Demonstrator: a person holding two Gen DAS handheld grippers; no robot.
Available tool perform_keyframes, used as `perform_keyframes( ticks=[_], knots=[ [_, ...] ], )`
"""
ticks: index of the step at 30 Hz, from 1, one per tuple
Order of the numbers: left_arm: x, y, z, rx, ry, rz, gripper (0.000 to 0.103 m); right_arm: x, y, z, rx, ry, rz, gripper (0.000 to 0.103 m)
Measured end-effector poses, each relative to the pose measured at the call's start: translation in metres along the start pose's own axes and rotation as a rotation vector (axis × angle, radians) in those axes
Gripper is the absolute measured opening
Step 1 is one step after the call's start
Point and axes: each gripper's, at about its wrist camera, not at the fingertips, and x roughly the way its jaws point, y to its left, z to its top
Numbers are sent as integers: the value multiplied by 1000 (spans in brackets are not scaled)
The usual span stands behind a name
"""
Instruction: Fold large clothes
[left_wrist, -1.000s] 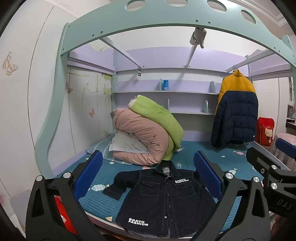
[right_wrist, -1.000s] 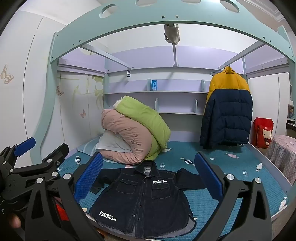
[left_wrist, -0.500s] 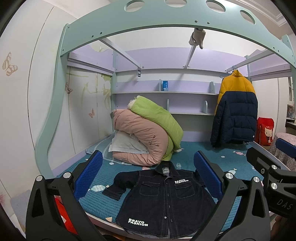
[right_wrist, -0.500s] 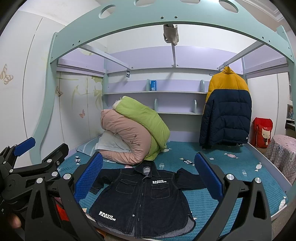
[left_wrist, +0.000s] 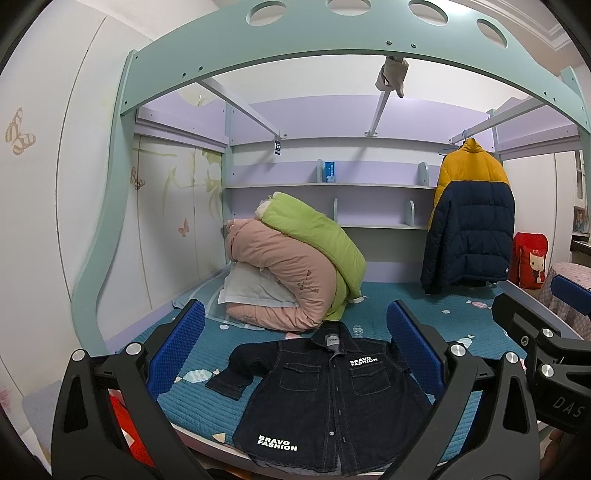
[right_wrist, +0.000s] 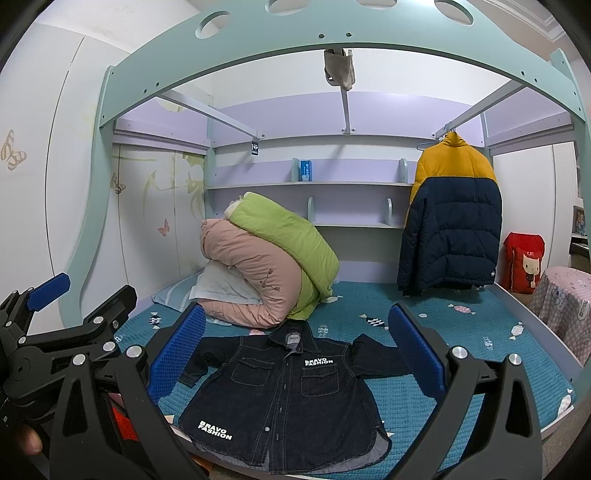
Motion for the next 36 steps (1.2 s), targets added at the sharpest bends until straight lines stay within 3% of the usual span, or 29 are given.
perform_keyframes(
  ticks=[36],
  knots=[
    [-6,-6,5,3,-4,-1,99,-5,-1,3,3,-6,2,96]
  ],
)
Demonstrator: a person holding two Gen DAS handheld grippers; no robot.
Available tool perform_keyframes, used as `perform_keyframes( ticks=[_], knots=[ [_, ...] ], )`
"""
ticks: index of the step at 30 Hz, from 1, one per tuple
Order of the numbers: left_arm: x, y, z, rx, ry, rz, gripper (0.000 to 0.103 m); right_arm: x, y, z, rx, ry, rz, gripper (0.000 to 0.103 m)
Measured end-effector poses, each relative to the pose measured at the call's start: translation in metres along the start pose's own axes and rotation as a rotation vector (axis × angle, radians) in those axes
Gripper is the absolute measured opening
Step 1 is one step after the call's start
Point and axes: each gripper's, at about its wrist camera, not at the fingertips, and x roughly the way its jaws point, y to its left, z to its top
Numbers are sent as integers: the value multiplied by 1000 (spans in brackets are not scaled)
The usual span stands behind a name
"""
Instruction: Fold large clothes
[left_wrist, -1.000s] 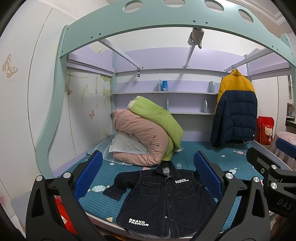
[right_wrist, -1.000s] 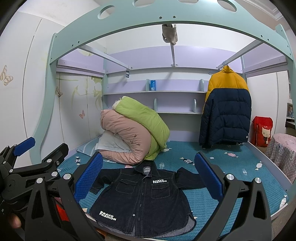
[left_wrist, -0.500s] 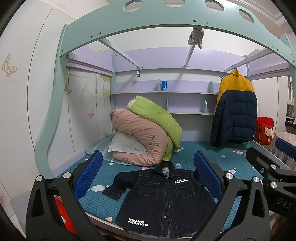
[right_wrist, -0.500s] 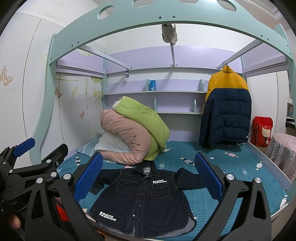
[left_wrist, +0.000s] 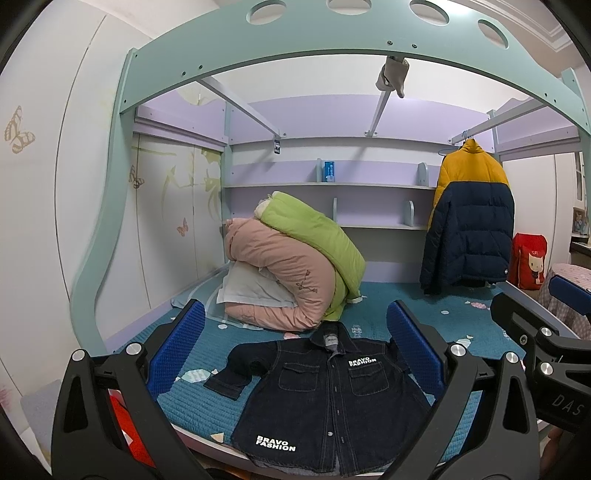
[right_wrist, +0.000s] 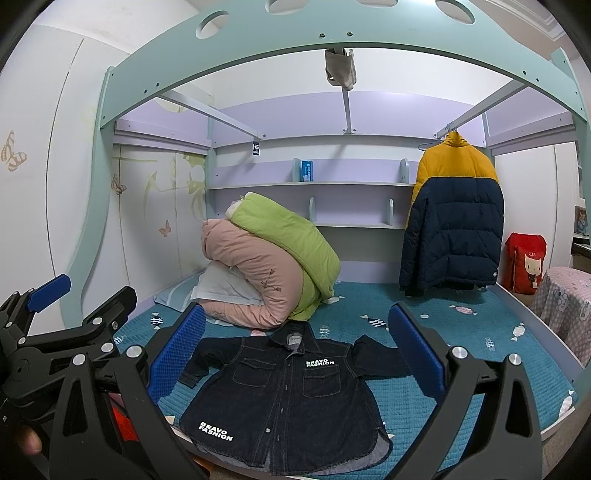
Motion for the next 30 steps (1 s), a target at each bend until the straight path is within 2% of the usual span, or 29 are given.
perform_keyframes(
  ticks=[18,30],
  knots=[
    [2,5,1,-1,-2,3,99,3,4,-1,10,0,9,96],
    [13,9,-3,15,12,12,99,18,4,-1,20,37,30,96]
  ],
)
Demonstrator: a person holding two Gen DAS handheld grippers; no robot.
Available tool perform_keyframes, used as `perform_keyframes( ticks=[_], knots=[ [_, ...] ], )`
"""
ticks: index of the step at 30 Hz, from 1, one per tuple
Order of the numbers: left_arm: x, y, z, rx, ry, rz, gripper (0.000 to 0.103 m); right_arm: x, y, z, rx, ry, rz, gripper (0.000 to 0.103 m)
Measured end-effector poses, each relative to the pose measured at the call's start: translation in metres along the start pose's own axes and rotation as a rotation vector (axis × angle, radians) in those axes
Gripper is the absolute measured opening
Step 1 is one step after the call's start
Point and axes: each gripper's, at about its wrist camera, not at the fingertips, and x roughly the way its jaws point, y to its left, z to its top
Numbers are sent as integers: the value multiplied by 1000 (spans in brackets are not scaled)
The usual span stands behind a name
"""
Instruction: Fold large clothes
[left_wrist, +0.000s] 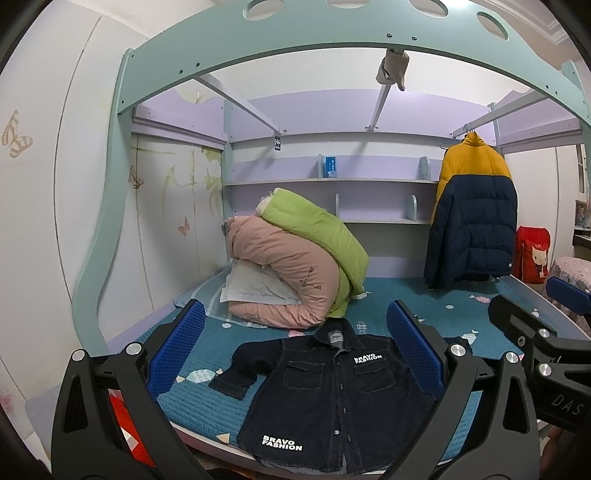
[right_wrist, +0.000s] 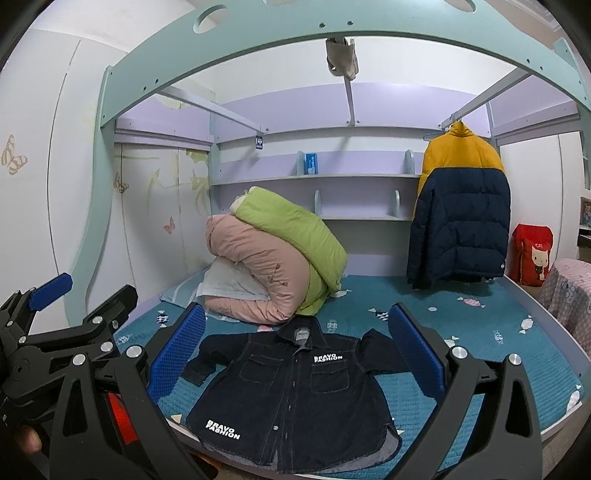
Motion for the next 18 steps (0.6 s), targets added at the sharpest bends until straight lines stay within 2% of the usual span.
perform_keyframes(
  ticks=[11,18],
  knots=[
    [26,3,-8,4,47,2,99,27,2,-9,4,58,12,96],
    [61,3,-20,1,82,3,99,54,2,-10,-42,75,-12,96]
  ],
)
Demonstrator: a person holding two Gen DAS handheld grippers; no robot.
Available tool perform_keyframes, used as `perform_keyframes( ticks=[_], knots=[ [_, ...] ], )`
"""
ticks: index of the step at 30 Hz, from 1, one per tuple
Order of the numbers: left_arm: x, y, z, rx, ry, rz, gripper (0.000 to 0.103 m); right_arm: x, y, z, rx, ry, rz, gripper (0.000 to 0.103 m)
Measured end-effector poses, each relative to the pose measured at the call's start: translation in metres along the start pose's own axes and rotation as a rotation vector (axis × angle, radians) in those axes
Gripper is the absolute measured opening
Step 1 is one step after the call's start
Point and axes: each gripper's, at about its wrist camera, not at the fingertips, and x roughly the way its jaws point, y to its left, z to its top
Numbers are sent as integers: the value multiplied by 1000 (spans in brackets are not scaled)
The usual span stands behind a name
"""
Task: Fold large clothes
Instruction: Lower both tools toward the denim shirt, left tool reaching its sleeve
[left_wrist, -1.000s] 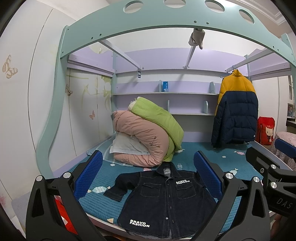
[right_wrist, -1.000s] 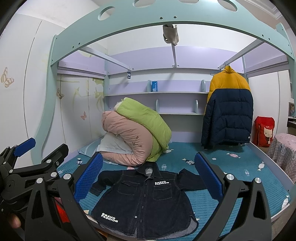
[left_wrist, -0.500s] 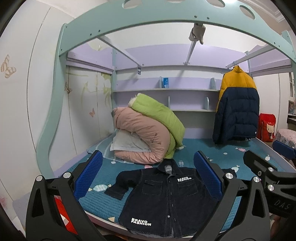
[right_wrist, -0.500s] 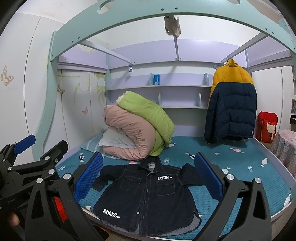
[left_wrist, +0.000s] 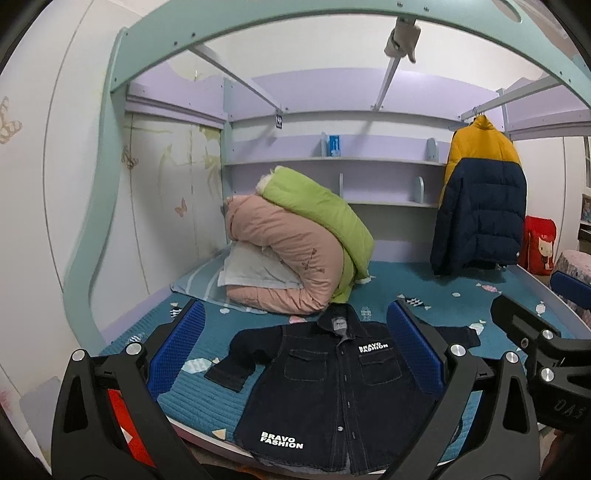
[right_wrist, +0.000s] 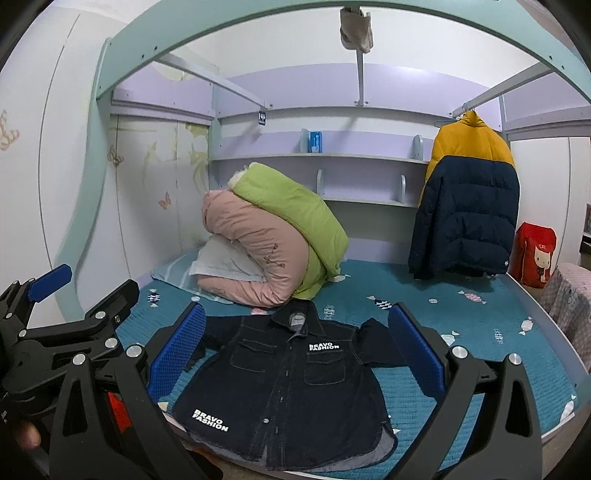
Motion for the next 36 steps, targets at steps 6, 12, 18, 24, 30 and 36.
perform_keyframes(
  ticks=[6,12,18,24,30,36],
  knots=[
    [48,-2,-10,13,70,3,99,47,-6,-9,18,61,3,96],
    [110,-1,-26,19,155,30,99,106,-8,-24,42,148,13,96],
    [176,7,-51,-10,271,20,99,169,-6,-42,55,257,32,96],
    [246,21,-87,-30,391,26,99,240,4,-68,37,375,33,96],
    [314,51,-130,-75,475,23,99,314,27,-102,21,492,55,96],
    [373,89,-173,-164,568,68,99,387,62,-138,-27,596,82,96]
  ],
)
